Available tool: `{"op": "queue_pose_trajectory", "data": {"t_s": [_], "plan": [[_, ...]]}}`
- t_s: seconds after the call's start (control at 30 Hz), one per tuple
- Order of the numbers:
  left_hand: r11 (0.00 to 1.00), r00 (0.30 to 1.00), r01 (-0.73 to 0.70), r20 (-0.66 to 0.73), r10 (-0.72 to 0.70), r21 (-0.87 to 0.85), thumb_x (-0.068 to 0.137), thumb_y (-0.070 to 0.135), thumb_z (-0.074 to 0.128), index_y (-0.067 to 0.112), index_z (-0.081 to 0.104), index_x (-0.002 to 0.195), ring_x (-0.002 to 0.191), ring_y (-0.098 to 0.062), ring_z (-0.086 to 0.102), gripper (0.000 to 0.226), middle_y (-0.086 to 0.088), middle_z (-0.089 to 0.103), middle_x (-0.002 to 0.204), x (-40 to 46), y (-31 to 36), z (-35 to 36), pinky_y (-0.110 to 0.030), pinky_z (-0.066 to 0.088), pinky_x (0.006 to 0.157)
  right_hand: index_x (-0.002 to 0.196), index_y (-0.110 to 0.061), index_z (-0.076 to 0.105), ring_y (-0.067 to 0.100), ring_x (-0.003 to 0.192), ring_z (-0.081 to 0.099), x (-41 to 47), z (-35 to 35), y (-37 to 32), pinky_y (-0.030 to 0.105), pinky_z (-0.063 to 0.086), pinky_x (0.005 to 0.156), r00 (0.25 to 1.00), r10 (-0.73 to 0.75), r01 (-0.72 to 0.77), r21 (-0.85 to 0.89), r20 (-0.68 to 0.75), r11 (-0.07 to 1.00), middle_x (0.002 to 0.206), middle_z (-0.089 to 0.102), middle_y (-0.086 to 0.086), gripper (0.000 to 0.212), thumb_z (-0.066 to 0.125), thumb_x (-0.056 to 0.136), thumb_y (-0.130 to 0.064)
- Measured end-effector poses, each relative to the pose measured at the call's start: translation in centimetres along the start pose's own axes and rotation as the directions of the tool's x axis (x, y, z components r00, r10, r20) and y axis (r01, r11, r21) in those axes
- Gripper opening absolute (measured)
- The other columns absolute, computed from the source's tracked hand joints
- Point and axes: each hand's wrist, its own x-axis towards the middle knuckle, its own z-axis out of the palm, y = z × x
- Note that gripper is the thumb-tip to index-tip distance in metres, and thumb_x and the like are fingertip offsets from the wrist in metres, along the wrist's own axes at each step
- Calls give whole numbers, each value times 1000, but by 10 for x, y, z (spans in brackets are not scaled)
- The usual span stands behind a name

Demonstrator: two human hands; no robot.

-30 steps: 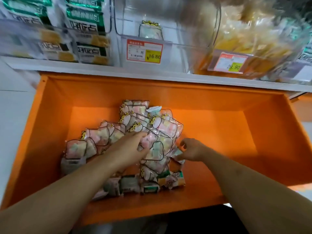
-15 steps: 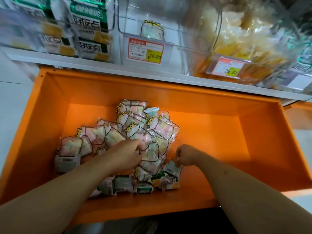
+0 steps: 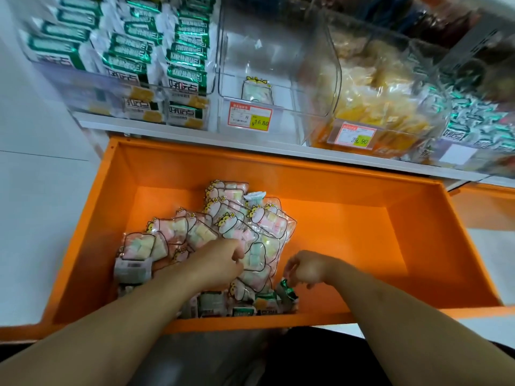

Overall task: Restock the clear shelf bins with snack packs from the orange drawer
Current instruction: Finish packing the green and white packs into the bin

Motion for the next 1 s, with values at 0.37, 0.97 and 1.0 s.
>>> {"op": "queue_pose_trajectory", "data": {"t_s": [0.37, 0.97, 1.0], "plan": [[999, 999, 40, 8, -40, -23, 101, 28, 57, 27, 66, 118, 104, -12, 62, 20, 8, 66, 120, 19, -16, 5, -31, 53, 83, 122, -11, 61, 37, 79, 73, 33, 7, -2, 46, 65, 63, 999, 9, -10, -25, -38, 1000, 112, 63, 21, 36, 71, 91, 3], [931, 983, 184, 40, -181, -317, 84, 35, 87, 28, 70, 102, 100, -13, 65, 26, 5, 68, 111, 26, -38, -12, -35, 56, 90, 108, -24, 77, 28, 104, 74, 18, 19, -44, 47, 61, 96, 947, -315, 255, 451, 61, 855, 116, 74, 4, 33, 85, 82, -5], [927, 979, 200, 23, -203, -319, 84, 33, 87, 26, 70, 103, 98, -12, 64, 26, 5, 67, 112, 27, -41, -13, -34, 56, 87, 105, -30, 77, 25, 106, 74, 22, 20, -40, 48, 60, 97, 949, -308, 272, 328, 62, 905, 113, 76, -2, 32, 85, 81, -10]]}}
